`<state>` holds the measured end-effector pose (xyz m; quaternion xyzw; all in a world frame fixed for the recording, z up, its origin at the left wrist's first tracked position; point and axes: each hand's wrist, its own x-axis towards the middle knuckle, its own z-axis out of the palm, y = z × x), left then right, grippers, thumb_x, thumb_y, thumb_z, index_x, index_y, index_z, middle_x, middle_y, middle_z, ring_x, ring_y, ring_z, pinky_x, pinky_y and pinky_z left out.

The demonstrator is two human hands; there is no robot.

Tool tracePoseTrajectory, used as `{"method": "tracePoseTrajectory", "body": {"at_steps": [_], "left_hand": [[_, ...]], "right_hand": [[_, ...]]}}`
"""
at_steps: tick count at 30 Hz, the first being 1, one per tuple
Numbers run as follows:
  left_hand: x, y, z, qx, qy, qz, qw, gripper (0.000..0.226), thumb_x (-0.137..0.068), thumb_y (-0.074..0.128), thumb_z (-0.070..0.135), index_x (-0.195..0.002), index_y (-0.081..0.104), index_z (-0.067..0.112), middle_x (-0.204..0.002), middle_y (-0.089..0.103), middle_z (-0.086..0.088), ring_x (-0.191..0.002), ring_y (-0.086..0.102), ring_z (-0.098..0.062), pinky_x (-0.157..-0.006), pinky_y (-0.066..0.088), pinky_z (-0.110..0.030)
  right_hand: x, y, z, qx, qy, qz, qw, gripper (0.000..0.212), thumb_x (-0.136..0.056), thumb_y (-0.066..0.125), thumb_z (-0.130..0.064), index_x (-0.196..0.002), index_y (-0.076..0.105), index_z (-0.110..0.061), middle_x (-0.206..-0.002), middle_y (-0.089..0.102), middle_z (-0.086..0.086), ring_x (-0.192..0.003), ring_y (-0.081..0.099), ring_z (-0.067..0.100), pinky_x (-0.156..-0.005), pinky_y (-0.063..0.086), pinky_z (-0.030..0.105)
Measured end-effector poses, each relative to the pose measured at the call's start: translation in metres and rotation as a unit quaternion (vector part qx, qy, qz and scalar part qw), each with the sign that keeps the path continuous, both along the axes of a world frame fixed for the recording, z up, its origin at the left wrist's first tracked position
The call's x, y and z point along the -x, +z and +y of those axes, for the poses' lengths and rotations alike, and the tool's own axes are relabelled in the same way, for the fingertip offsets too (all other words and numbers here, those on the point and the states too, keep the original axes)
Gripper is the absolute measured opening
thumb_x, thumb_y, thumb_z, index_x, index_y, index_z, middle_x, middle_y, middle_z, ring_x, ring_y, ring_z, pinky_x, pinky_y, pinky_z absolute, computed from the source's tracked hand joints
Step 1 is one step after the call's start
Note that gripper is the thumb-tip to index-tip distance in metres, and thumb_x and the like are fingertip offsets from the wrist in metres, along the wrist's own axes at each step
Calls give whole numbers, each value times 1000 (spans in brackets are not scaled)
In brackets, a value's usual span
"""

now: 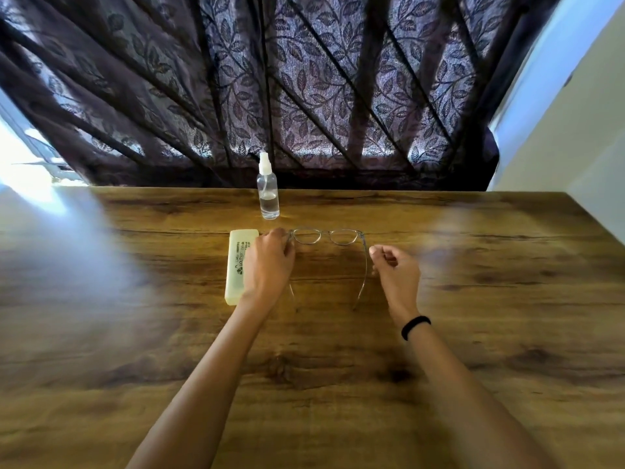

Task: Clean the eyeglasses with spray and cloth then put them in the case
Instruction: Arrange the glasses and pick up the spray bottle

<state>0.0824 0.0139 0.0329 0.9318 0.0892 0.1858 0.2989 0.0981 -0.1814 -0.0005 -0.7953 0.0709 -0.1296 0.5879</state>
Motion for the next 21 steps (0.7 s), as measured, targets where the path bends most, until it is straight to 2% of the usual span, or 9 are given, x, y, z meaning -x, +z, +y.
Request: {"method": "tracePoseTrajectory", "body": {"at_steps": [3,5,8,12,15,18,21], "left_hand": [[-9,0,6,3,13,32,999,19,-90,58,19,-96,68,3,-84,70,-14,-62,59,-23,-51,42,-28],[-15,0,8,33,14,56,998,21,-89,61,22,-92,70,3,-83,70,-14,-63,60,-25,-52,45,-30],[-23,-2,11,56,15,96,994,23,-87,63,27,-89,72,6,-81,70,-13,-68,63,-29,-58,51,-34],[-28,-7,14,98,15,90,991,16,-84,68,23,-83,73,8,-78,71,-7,-63,61,-20,-54,44,-25],[-26,-10,14,193,7,102,976,13,-81,71,24,-82,73,11,-74,71,-4,-62,63,-17,-55,49,-24],[-19,-11,12,329,-13,118,937,12,-78,73,17,-84,72,7,-74,72,-6,-65,68,-15,-67,57,-28],[-11,-12,5,426,-26,133,894,19,-76,72,9,-92,67,0,-86,71,-12,-66,68,-13,-64,57,-21]], "right_hand": [[-12,5,-1,-120,16,76,990,12,-85,65,-18,-89,66,-7,-69,63,0,-58,56,8,-58,51,18],[-18,11,-2,-179,38,121,976,7,-83,66,-15,-82,65,-9,-70,63,3,-57,55,9,-54,49,17],[-25,18,-3,-229,73,182,954,6,-83,66,-10,-87,65,-5,-73,63,5,-59,55,9,-54,49,16],[-29,21,-7,-245,84,211,943,16,-82,66,-10,-96,65,-2,-74,63,4,-63,56,9,-56,49,16],[-25,20,-14,-247,78,209,943,16,-81,67,-10,-95,66,-3,-73,64,4,-62,57,8,-53,50,14],[-19,18,-23,-244,73,204,945,14,-80,68,-10,-93,67,-4,-72,65,4,-59,58,7,-51,50,13],[-10,16,-33,-237,68,198,949,8,-80,68,-10,-87,68,-7,-67,66,2,-54,59,3,-50,50,13]]}}
